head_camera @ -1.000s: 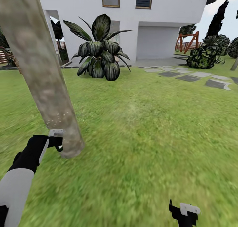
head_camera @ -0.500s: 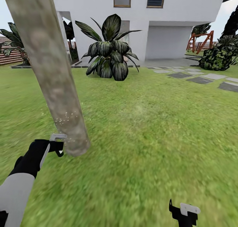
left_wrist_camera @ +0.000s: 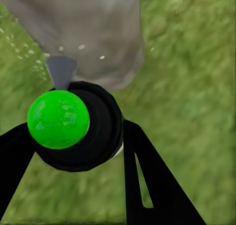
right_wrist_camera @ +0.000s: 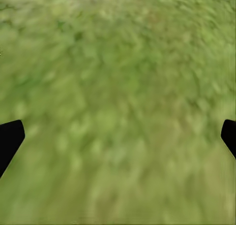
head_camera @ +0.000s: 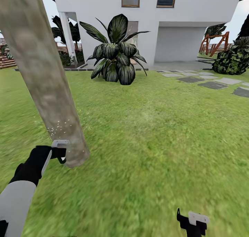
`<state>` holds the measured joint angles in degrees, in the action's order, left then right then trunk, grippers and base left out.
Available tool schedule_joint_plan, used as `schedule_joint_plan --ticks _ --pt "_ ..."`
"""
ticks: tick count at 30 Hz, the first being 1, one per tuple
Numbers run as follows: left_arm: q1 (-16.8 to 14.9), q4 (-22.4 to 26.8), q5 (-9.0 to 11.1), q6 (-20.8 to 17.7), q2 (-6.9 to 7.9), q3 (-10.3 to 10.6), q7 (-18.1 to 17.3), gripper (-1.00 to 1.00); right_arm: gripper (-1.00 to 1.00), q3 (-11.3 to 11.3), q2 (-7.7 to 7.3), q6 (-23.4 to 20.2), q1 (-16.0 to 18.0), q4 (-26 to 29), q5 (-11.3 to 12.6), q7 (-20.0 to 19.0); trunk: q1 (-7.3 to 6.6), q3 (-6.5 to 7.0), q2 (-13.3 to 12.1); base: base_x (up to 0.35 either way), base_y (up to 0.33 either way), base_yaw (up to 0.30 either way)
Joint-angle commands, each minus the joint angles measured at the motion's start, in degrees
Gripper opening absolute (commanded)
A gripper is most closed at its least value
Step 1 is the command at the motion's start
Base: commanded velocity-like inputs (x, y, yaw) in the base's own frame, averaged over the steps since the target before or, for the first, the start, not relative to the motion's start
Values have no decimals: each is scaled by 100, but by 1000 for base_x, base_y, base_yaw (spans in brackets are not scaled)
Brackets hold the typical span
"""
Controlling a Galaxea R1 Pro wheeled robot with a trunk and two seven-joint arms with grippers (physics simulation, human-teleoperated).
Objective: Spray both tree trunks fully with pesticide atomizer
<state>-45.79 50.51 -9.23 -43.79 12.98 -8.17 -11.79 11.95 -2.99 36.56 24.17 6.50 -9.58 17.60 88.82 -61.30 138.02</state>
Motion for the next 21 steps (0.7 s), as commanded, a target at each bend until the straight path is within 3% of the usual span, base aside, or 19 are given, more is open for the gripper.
schedule_joint_plan --ticks 1,7,14,17,21 --pt "0 2 1 1 -1 0 1 -100 100 0 0 0 0 0 0 2 0 0 0 13 -271 266" --pt "0 13 -4 -6 -6 4 3 -100 100 0 0 0 0 0 0 0 0 0 0 9 -273 275" --pt "197 -83 4 10 -107 30 27 -100 100 0 0 0 0 0 0 -2 0 0 0 170 -239 40" --pt "250 -119 1 11 -69 -1 32 -100 100 0 0 0 0 0 0 -2 0 0 0 198 -101 1" --pt "642 -146 -8 23 84 -26 36 -100 100 0 0 0 0 0 0 -2 0 0 0 16 -7 0"
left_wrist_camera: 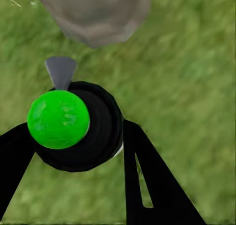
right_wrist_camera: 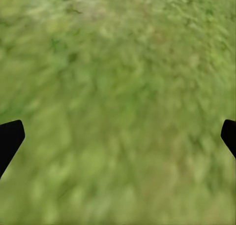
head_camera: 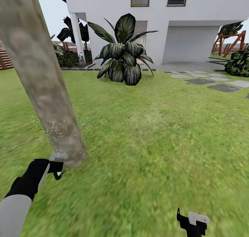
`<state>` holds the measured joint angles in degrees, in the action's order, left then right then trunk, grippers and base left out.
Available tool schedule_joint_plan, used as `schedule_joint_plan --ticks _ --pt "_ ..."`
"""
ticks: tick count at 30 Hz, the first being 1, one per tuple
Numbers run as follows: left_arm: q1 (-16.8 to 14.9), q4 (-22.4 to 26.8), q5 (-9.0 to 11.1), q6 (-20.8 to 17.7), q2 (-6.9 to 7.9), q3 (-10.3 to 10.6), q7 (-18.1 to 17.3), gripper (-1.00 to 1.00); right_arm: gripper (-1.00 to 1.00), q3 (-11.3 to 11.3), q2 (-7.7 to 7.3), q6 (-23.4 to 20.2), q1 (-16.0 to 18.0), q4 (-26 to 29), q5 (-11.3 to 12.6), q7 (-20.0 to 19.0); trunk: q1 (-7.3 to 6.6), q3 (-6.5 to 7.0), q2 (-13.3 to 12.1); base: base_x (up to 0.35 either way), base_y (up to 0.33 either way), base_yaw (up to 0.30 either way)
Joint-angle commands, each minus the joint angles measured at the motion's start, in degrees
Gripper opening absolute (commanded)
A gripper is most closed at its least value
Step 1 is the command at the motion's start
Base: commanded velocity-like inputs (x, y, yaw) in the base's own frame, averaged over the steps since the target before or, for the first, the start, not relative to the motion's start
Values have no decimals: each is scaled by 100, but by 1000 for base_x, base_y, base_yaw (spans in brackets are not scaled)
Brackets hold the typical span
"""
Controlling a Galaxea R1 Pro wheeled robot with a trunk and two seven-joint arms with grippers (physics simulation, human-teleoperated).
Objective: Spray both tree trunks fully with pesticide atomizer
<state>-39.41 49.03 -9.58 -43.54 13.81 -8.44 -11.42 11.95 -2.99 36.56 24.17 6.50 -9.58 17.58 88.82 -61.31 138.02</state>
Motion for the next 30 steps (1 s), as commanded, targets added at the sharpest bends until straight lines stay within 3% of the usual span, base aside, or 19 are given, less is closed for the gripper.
schedule_joint_plan --ticks 1,4,12,30 --pt "37 1 26 0 20 1 -1 -100 100 0 2 0 0 0 0 0 0 1 0 2 -1 17" --pt "99 -3 26 -2 79 4 -1 -100 100 0 8 0 0 0 0 3 0 1 0 0 0 213" --pt "101 72 45 -5 34 -9 8 -100 100 0 9 0 0 0 0 2 0 1 0 0 -4 200" --pt "93 168 61 4 16 -12 25 -100 100 0 0 0 0 0 0 0 0 1 0 48 -245 2"
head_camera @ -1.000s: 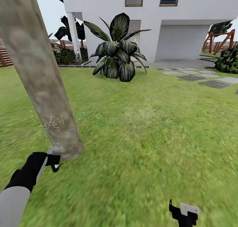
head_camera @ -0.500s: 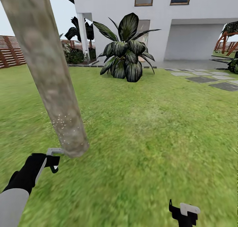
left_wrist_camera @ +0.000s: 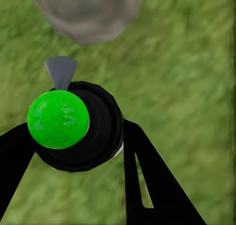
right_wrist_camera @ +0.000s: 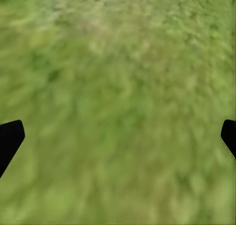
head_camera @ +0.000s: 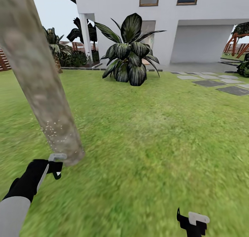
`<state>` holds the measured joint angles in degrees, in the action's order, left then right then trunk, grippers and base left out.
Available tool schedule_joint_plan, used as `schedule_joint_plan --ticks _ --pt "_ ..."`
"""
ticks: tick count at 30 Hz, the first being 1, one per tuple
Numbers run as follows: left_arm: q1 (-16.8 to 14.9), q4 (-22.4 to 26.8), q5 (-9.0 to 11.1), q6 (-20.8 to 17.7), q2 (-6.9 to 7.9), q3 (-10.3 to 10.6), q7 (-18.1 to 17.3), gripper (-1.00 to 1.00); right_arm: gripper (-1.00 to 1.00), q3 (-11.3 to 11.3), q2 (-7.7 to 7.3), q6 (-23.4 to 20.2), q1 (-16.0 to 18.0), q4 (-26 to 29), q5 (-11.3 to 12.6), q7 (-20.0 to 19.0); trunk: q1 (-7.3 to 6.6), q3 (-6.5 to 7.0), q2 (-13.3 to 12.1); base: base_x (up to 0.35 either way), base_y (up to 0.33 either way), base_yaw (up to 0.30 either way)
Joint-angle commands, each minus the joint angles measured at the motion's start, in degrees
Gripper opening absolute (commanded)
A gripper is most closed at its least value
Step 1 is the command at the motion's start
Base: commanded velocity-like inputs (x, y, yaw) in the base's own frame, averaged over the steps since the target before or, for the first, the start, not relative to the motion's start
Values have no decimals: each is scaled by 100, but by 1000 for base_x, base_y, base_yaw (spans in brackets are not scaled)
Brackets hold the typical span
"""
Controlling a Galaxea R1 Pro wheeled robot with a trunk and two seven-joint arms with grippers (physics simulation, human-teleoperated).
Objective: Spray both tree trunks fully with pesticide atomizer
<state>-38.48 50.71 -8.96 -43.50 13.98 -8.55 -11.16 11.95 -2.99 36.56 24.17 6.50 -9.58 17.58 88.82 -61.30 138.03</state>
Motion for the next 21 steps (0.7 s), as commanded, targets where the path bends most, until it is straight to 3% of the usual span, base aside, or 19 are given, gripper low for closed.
schedule_joint_plan --ticks 1,7,14,17,21 --pt "-1 0 -1 1 0 -3 0 -100 100 0 0 0 0 0 -1 0 0 0 0 235 -185 0" --pt "3 -7 -8 8 0 -11 9 -100 100 0 3 0 0 0 0 2 0 0 0 147 -221 9" --pt "7 -72 -22 5 35 -3 51 -100 100 -1 9 0 0 0 0 0 0 0 0 27 -272 251" --pt "8 -115 -33 13 45 -217 77 -100 100 -1 9 0 0 0 0 0 0 0 0 193 -220 217" --pt "11 -197 -42 23 37 -250 96 -100 100 0 3 0 0 0 0 1 0 0 0 238 -189 22"
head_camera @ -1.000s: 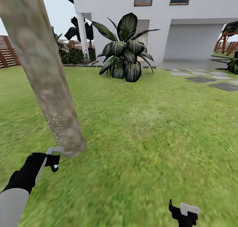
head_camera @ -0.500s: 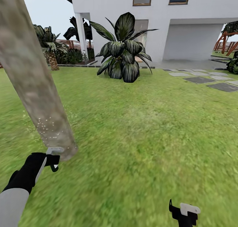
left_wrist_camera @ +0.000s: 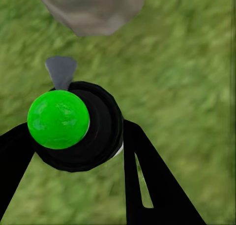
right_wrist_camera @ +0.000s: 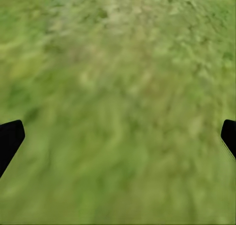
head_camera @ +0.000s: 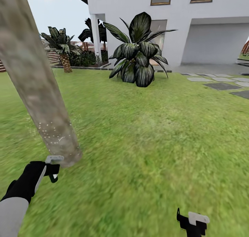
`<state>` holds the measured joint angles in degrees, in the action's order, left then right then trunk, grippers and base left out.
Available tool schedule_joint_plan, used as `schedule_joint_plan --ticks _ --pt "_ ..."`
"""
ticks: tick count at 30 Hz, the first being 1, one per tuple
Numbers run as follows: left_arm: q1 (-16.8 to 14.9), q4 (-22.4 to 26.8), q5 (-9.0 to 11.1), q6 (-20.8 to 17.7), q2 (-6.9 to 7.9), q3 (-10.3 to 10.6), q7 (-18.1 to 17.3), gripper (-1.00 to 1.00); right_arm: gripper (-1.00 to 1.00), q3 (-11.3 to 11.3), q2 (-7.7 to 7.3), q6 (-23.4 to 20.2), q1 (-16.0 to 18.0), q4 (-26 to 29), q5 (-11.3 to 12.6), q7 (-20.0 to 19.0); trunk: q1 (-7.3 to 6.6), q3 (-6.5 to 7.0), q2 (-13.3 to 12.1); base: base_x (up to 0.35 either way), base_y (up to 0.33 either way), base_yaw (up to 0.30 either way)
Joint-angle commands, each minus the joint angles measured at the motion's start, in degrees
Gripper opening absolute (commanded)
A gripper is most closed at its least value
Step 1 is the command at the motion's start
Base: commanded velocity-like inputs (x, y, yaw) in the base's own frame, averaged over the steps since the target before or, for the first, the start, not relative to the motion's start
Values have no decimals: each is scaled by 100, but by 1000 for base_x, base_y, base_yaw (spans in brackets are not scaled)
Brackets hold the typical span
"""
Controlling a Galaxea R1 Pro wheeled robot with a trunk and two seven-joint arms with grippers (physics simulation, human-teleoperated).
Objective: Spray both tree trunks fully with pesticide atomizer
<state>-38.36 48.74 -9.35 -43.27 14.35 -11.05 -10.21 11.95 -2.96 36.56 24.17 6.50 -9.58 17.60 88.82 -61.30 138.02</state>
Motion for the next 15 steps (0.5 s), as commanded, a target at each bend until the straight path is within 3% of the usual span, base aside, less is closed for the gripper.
schedule_joint_plan --ticks 1,9,15 --pt "3 -67 -6 5 -2 -2 2 -100 100 0 2 0 0 0 0 -1 0 0 0 241 -187 1" --pt "60 -487 -14 45 14 -7 116 -100 100 0 4 0 0 0 0 0 0 0 0 194 -149 7" --pt "150 -498 -14 47 6 -5 228 -100 100 -2 17 0 0 0 0 0 0 0 0 8 -6 242"
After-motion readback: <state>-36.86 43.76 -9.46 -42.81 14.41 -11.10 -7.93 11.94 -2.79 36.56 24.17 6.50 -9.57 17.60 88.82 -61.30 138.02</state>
